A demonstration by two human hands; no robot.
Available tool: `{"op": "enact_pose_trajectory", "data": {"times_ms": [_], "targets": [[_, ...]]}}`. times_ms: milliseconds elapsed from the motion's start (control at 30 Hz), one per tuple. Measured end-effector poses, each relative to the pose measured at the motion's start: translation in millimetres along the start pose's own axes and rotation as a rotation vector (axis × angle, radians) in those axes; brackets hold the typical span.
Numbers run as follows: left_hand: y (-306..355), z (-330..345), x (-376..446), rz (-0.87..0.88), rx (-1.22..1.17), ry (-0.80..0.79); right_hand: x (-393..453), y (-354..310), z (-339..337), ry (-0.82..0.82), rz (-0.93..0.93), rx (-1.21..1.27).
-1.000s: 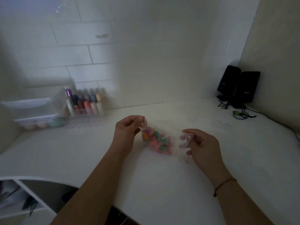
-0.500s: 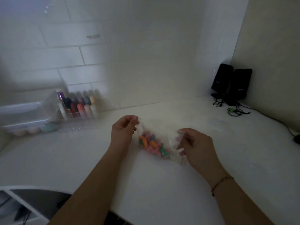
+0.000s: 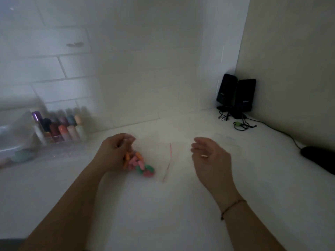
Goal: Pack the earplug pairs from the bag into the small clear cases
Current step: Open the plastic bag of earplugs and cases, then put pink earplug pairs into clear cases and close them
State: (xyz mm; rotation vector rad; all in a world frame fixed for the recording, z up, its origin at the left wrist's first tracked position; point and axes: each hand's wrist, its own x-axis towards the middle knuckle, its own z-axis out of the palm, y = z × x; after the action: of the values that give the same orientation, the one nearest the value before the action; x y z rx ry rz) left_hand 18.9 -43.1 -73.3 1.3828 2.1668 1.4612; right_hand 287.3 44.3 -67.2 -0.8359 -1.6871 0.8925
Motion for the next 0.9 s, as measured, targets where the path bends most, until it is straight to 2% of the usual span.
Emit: {"op": "enact_pose_trajectory", "data": {"times_ms": [100, 167, 233, 267, 333, 367, 467, 500, 567, 667, 733, 800, 867, 900], "targets": [[-4.2, -15.3, 26.2, -0.081, 0.132, -0.217, 15.5, 3.5, -21.3, 0.247, 0.065, 0.015], [-1.3, -12.6, 35.5, -0.117, 0.214, -0.287, 23.2, 6.6, -34.8, 0.326, 0.125, 0.027], [6.2, -4.7, 39.7, -0.168, 0.288, -0.267, 27.1, 4.6, -46.3, 0.34, 0.148, 0.012], [10.1, -0.8, 39.8, -0.192, 0.352, -0.206, 28.2, 2.1, -51.4, 0.315, 0.148, -0.018], [23.4, 7.9, 34.2, -0.148, 0.491, -0.021, 28.5, -5.9, -60.4, 0.17, 0.111, -0.211], [35.6, 14.2, 26.1, -0.058, 0.506, 0.059, 28.2, -10.7, -64.3, 0.039, 0.085, -0.369], [79.7, 41.9, -11.0, 0.349, 0.354, 0.185, 24.0, -25.3, -61.8, -0.415, 0.072, -0.862], [90.5, 51.4, -23.3, 0.461, 0.298, 0.184, 21.7, -28.5, -56.9, -0.517, 0.06, -1.005], [101.4, 67.0, -43.5, 0.609, 0.192, 0.137, 16.4, -31.1, -47.7, -0.616, -0.021, -1.203], [99.9, 80.1, -60.2, 0.659, 0.08, -0.085, 12.7, -30.2, -44.2, -0.663, -0.104, -1.287], [97.1, 87.5, -68.1, 0.628, 0.048, -0.177, 8.8, -24.3, -44.4, -0.63, -0.137, -1.272], [96.9, 96.3, -69.1, 0.444, -0.035, -0.178, 4.5, -17.6, -44.9, -0.528, -0.188, -1.144], [99.5, 101.3, -66.6, 0.156, -0.188, -0.241, 2.2, -13.7, -44.2, -0.341, -0.243, -0.784], [101.1, 103.1, -64.9, -0.009, -0.351, -0.349, 0.9, -13.5, -44.7, -0.244, -0.262, -0.57]]}}
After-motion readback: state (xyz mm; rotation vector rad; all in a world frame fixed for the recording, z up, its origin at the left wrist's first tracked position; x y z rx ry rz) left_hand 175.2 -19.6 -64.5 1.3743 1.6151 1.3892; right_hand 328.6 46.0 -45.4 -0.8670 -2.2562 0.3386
